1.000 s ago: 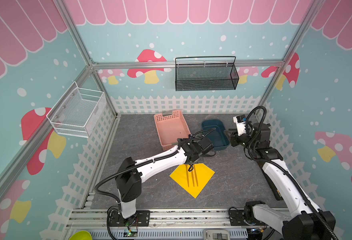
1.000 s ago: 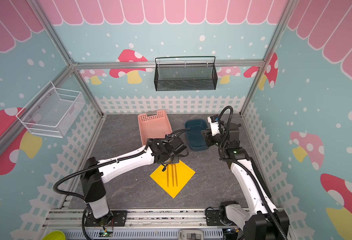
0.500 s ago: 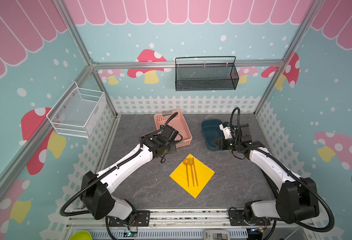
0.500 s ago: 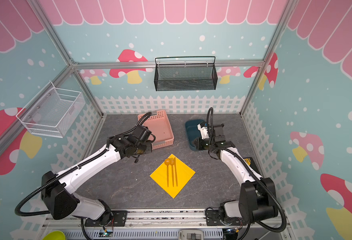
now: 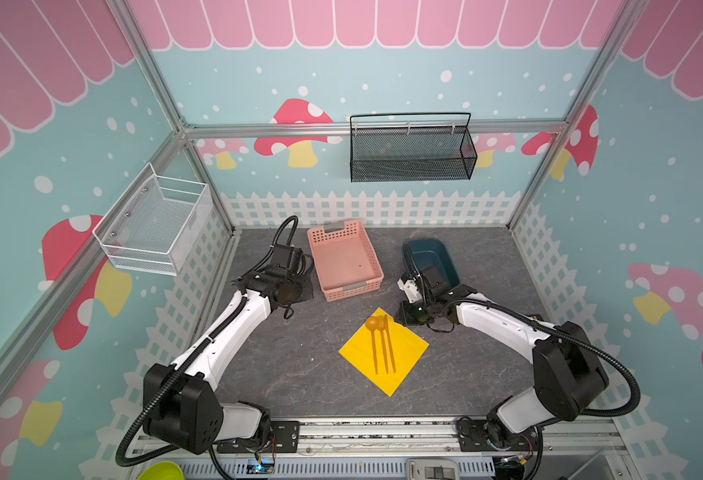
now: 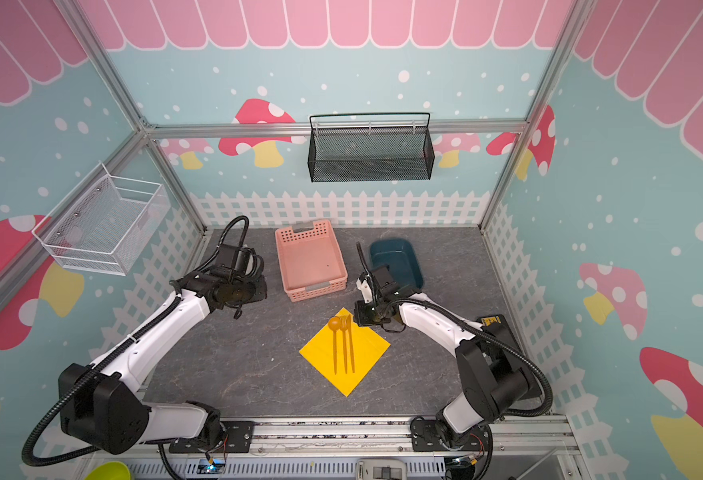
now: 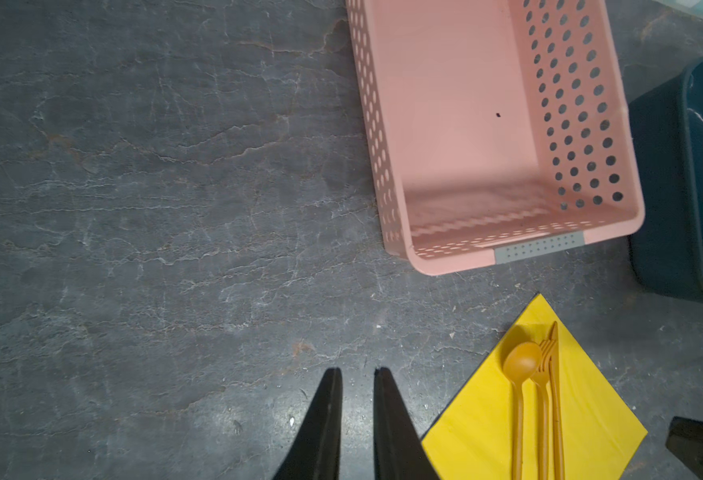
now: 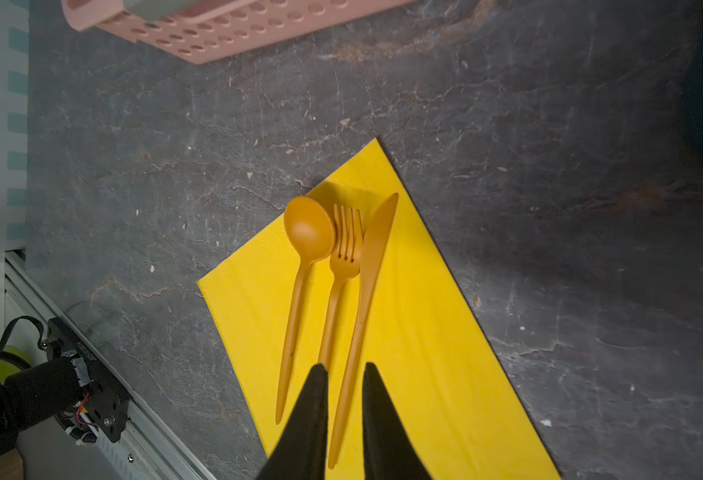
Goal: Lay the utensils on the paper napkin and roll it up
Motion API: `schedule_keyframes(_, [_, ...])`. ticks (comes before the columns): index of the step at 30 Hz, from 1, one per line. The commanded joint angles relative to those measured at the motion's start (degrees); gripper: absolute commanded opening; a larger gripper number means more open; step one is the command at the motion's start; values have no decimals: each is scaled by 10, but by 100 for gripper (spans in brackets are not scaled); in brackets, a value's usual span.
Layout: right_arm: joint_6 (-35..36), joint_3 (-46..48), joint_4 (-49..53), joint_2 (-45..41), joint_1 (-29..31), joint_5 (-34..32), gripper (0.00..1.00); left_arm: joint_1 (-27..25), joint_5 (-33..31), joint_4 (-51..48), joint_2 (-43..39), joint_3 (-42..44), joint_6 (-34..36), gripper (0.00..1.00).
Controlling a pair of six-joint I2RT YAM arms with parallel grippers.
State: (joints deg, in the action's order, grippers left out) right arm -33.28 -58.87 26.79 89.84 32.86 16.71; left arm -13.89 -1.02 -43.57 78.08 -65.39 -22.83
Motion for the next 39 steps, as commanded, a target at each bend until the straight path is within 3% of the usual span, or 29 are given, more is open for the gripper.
schedule_keyframes(1, [-29,-25,21,27,13,-34,18,29,38,18,-14,7,27,18])
schedule_keyframes(15, [-42,-68,51,126,51,-53,19,50,32,22,-26,14,14,19])
schedule_keyframes(39, [-58,-74,65,163,66,-73,21,75,56,30,-17,15,3,18])
